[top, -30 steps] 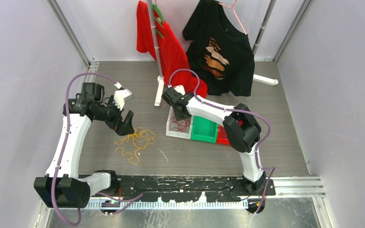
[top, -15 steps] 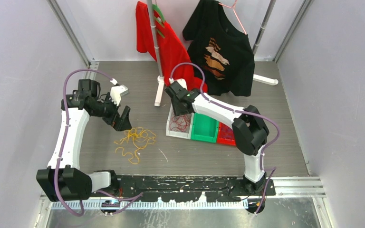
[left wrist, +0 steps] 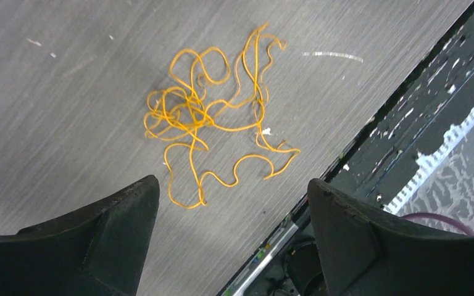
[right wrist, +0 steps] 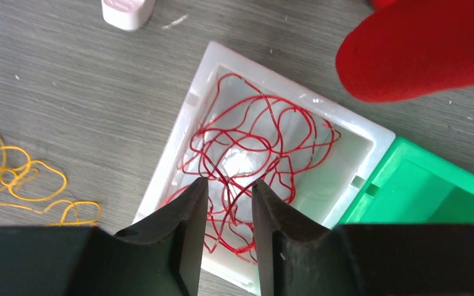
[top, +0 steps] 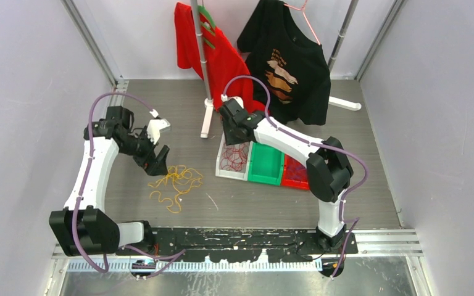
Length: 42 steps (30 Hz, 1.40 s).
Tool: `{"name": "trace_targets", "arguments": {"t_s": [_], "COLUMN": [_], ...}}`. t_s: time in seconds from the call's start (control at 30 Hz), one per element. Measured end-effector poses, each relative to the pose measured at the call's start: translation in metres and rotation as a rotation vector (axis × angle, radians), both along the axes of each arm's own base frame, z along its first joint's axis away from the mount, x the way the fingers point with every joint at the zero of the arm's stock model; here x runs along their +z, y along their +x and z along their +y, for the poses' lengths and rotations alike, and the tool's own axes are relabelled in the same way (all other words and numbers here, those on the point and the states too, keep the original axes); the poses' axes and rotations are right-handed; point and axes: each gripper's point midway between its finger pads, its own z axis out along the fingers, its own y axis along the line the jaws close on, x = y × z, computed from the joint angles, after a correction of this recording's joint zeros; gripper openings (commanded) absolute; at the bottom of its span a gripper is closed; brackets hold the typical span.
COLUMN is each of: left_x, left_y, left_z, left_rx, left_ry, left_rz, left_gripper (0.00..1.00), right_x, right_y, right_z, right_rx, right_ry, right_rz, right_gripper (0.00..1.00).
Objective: Untangle the cables
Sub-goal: Place the cable in the bin, then untie the cable.
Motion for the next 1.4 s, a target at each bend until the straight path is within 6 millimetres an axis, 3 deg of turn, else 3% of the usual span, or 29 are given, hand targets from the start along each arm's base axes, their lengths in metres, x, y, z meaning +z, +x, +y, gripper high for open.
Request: {"name": "trace_targets", "arguments": {"t_s": [0.13,0.27,0.4,0.5,0.57,0.67,0.77,0.9,1.0,1.17,1.33,1.4], "left_x": [-0.023,-0.038,-0.041,-0.044,-0.047,-0.049,-0.058,-0.076,-0.092,-0.115,-0.130,-0.135], "left_y": [-0.012,-0.020,-0.020,-0.019,-0.021,-0.023,-0.021,-0.007,0.002,0.006,-0.007,-0.009], "left_z": [0.006,0.010,0.012,0.015,0.017,0.020,0.023,0.027,0.028,0.033,0.036,0.037], "left_rx": [-0.016,-0.032,-0.052,-0.068,-0.095,-0.132,-0.135,-0.123,-0.118,-0.126,-0.132,-0.127], "left_ry": [0.041,0.062,0.077,0.095,0.112,0.131,0.144,0.157,0.159,0.178,0.198,0.203], "left_rz": [0.053,0.091,0.083,0.073,0.069,0.060,0.069,0.092,0.132,0.184,0.207,0.209], "left_gripper": [0.88,0.88,0.92,1.00,0.99,0.97,0.88,0.66,0.59,0.50,0.33,0.32], "right_x": [-0.001,-0.024,-0.047,-0.050,-0.043,-0.015,0.024,0.079,0.107,0.116,0.094,0.085], "right_y": [0.015,0.024,0.020,0.015,0.010,0.001,-0.003,-0.013,-0.025,-0.040,-0.044,-0.048], "right_z": [0.005,0.002,-0.010,-0.012,-0.011,-0.008,-0.006,-0.010,-0.016,-0.025,-0.025,-0.024], "right_rx": [-0.015,-0.034,-0.046,-0.041,-0.026,0.002,0.019,0.031,0.048,0.084,0.113,0.135], "right_ry": [0.037,0.022,-0.011,-0.017,0.000,0.035,0.100,0.190,0.244,0.251,0.199,0.178], "right_rz": [-0.013,0.013,0.053,0.067,0.080,0.081,0.029,-0.057,-0.120,-0.162,-0.174,-0.191], "right_gripper": [0.32,0.30,0.31,0.38,0.43,0.48,0.50,0.61,0.64,0.59,0.63,0.86]}}
